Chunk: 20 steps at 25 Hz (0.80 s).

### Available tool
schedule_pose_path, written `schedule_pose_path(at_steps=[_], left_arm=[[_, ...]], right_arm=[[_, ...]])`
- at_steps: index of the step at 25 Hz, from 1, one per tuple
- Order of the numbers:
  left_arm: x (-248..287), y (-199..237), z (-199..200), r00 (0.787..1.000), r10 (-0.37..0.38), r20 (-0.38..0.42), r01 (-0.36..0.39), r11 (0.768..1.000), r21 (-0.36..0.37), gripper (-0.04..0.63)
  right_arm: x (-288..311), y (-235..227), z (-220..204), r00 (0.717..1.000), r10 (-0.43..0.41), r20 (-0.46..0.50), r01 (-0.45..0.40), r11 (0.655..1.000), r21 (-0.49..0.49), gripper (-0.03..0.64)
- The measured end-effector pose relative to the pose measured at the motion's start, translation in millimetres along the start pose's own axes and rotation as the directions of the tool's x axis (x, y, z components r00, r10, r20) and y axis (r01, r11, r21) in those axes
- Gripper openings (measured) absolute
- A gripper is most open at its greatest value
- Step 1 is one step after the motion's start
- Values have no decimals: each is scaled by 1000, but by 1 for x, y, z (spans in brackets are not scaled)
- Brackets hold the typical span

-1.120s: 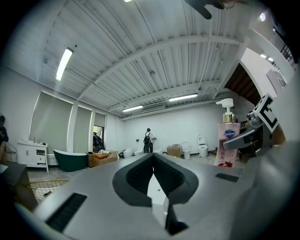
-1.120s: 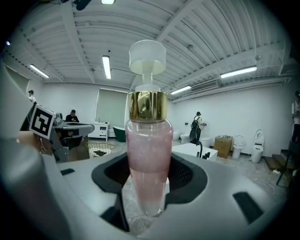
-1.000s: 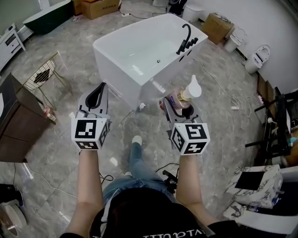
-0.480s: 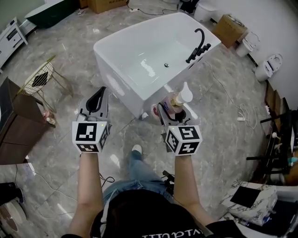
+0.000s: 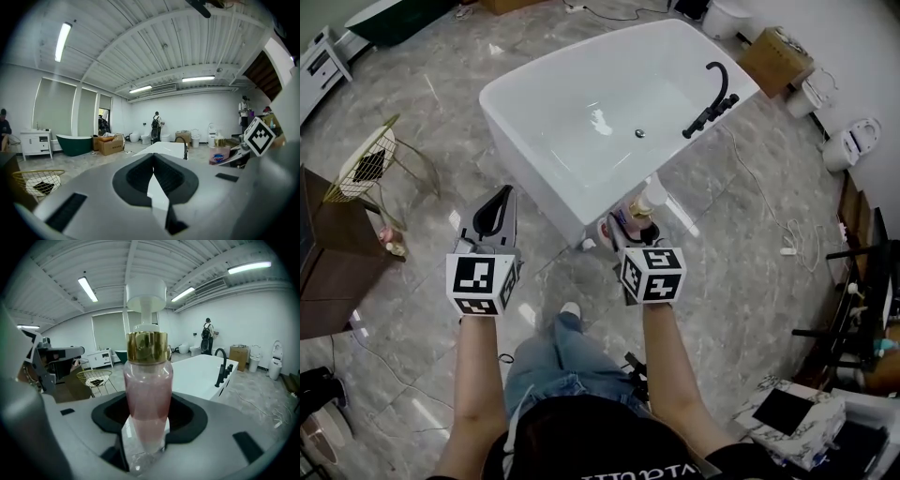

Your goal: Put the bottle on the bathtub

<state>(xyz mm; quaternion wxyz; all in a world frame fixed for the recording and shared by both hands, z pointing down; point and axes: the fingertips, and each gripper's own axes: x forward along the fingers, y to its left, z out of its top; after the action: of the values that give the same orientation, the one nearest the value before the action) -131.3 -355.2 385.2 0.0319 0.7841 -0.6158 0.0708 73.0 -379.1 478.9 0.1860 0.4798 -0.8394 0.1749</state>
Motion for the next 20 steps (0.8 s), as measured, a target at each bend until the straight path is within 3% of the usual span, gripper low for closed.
schedule_pose_path(at_steps=[13,20], left_arm=[[50,22,-61,994,-69,-88,65,997,-42,12],[75,26,-84,987,-116,-115,112,993,-43,12]], right_arm=[[122,-36,-49,988,-89,-128,99,992,73,230],[181,-40,-72,987,-77,-143,84,996,43,230]])
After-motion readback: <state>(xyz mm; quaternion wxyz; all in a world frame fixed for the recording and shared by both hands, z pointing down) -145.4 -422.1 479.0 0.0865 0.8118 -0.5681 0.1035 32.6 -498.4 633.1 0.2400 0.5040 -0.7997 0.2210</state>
